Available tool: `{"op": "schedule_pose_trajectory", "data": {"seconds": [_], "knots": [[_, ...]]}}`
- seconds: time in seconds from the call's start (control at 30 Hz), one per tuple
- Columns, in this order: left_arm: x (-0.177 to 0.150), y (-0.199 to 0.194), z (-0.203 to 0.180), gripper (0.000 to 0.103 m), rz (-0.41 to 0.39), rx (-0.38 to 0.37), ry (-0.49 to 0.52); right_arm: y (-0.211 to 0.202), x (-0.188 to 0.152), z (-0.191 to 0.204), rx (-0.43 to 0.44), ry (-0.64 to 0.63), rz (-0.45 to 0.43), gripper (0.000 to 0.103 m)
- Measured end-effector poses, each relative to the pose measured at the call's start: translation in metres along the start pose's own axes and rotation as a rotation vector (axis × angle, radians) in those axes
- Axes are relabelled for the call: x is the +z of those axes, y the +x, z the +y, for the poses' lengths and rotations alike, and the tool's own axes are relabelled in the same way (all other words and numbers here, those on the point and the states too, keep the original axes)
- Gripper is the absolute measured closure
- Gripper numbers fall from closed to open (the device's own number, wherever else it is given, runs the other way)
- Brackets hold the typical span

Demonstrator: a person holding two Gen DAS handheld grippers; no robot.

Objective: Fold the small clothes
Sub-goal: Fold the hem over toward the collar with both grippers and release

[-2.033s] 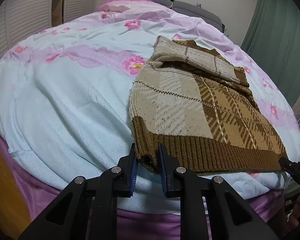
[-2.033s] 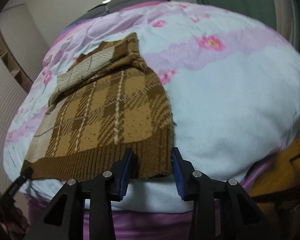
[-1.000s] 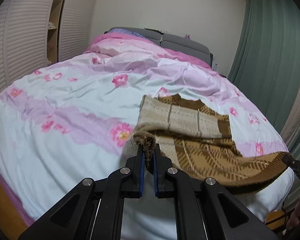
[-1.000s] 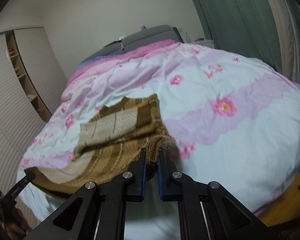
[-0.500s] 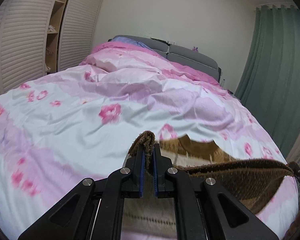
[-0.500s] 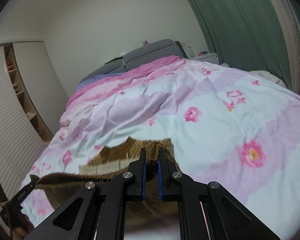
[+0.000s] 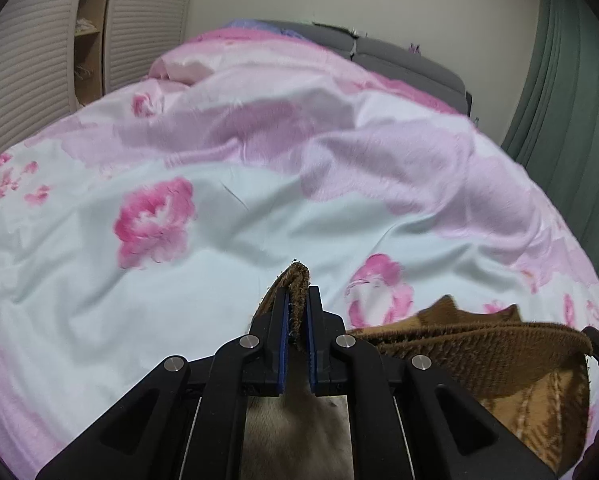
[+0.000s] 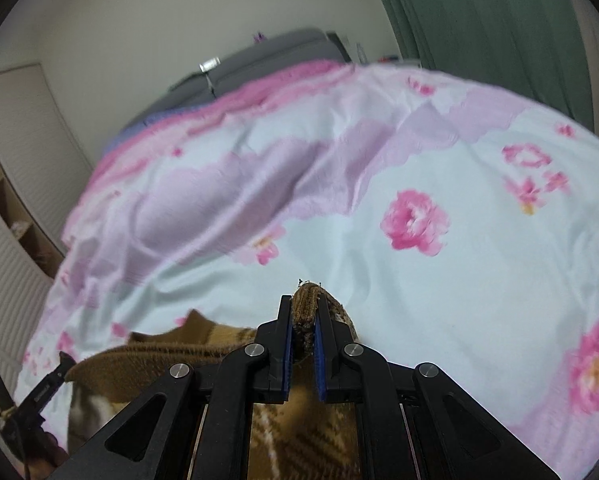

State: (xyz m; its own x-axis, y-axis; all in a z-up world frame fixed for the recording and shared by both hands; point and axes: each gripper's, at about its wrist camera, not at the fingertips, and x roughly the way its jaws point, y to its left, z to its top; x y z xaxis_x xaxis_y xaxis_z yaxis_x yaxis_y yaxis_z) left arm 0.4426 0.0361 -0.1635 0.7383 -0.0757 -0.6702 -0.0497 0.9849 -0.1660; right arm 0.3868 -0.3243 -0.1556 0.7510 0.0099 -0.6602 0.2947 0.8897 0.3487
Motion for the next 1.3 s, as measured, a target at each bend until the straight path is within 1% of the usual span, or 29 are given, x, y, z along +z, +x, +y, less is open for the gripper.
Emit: {"op": "schedule_pose_trajectory", "data": {"seconds": [0.07, 0.1, 0.13, 0.17, 0.2, 0.23, 0.27, 0.3, 0.33, 0.4, 0.47, 0.5, 0.57, 0.67, 0.77, 0.87, 0.9, 0.97, 1.0, 1.07, 1.13, 1.17, 1.2, 1.3], "knots": [[0.001, 0.007, -0.002, 0.092, 0.002, 0.003, 0.008, 0.012, -0.001, -0.002, -0.014, -0.008, 0.012, 0.093], [0.002, 0.008, -0.003, 0.089, 0.002, 0.008, 0.014, 0.015, -0.001, -0.003, -0.028, -0.016, 0.005, 0.092], [0.003, 0.008, -0.003, 0.085, -0.001, 0.013, 0.017, 0.016, 0.0, -0.003, -0.037, -0.025, -0.001, 0.082], [0.004, 0.006, -0.003, 0.081, -0.007, 0.018, 0.021, 0.016, 0.0, -0.002, -0.061, -0.038, -0.012, 0.069], [0.005, 0.003, -0.003, 0.074, -0.012, 0.023, 0.027, 0.014, 0.001, -0.002, -0.076, -0.044, -0.026, 0.065], [0.005, -0.001, -0.003, 0.07, -0.017, 0.029, 0.038, 0.01, 0.002, -0.001, -0.087, -0.056, -0.042, 0.063], [0.004, -0.006, -0.003, 0.069, -0.018, 0.032, 0.049, 0.006, 0.003, 0.0, -0.09, -0.068, -0.049, 0.063], [0.005, -0.011, -0.002, 0.064, -0.02, 0.034, 0.055, 0.0, 0.002, 0.002, -0.089, -0.084, -0.058, 0.063], [0.004, -0.016, -0.002, 0.057, -0.025, 0.038, 0.062, -0.006, 0.002, 0.005, -0.091, -0.101, -0.068, 0.063], [-0.001, -0.031, 0.0, 0.05, -0.037, 0.055, 0.086, -0.019, -0.001, 0.012, -0.097, -0.144, -0.088, 0.058], [-0.005, -0.041, 0.001, 0.049, -0.037, 0.064, 0.117, -0.032, -0.004, 0.019, -0.118, -0.202, -0.111, 0.041], [-0.008, -0.049, 0.002, 0.049, -0.037, 0.065, 0.136, -0.04, -0.007, 0.021, -0.135, -0.231, -0.129, 0.039], [-0.015, -0.06, 0.002, 0.049, -0.043, 0.059, 0.175, -0.055, -0.013, 0.024, -0.162, -0.282, -0.165, 0.038], [-0.024, -0.063, -0.005, 0.049, -0.024, 0.032, 0.24, -0.068, -0.021, 0.028, -0.16, -0.363, -0.181, 0.038], [-0.029, -0.05, -0.015, 0.049, 0.045, -0.033, 0.281, -0.067, -0.028, 0.037, -0.118, -0.416, -0.15, 0.038], [-0.029, -0.032, -0.027, 0.049, 0.12, -0.105, 0.299, -0.056, -0.037, 0.052, -0.087, -0.484, -0.106, 0.038], [-0.028, -0.028, -0.032, 0.049, 0.136, -0.136, 0.304, -0.051, -0.039, 0.057, -0.059, -0.499, -0.087, 0.038], [-0.027, -0.026, -0.043, 0.049, 0.136, -0.168, 0.331, -0.04, -0.042, 0.067, 0.006, -0.53, -0.038, 0.038], [-0.028, -0.025, -0.05, 0.049, 0.135, -0.194, 0.361, -0.035, -0.046, 0.071, 0.016, -0.548, -0.019, 0.038], [-0.032, -0.017, -0.06, 0.049, 0.136, -0.197, 0.416, -0.018, -0.058, 0.086, 0.007, -0.623, 0.032, 0.038], [-0.035, -0.001, -0.062, 0.048, 0.162, -0.165, 0.436, -0.002, -0.069, 0.093, -0.036, -0.668, 0.063, 0.038], [-0.034, 0.007, -0.059, 0.048, 0.173, -0.151, 0.427, 0.009, -0.074, 0.094, -0.062, -0.684, 0.078, 0.038], [-0.032, 0.016, -0.055, 0.048, 0.177, -0.152, 0.402, 0.015, -0.075, 0.093, -0.072, -0.683, 0.081, 0.038], [-0.022, 0.029, -0.051, 0.049, 0.171, -0.123, 0.369, 0.03, -0.069, 0.086, -0.088, -0.632, 0.083, 0.036]]}}
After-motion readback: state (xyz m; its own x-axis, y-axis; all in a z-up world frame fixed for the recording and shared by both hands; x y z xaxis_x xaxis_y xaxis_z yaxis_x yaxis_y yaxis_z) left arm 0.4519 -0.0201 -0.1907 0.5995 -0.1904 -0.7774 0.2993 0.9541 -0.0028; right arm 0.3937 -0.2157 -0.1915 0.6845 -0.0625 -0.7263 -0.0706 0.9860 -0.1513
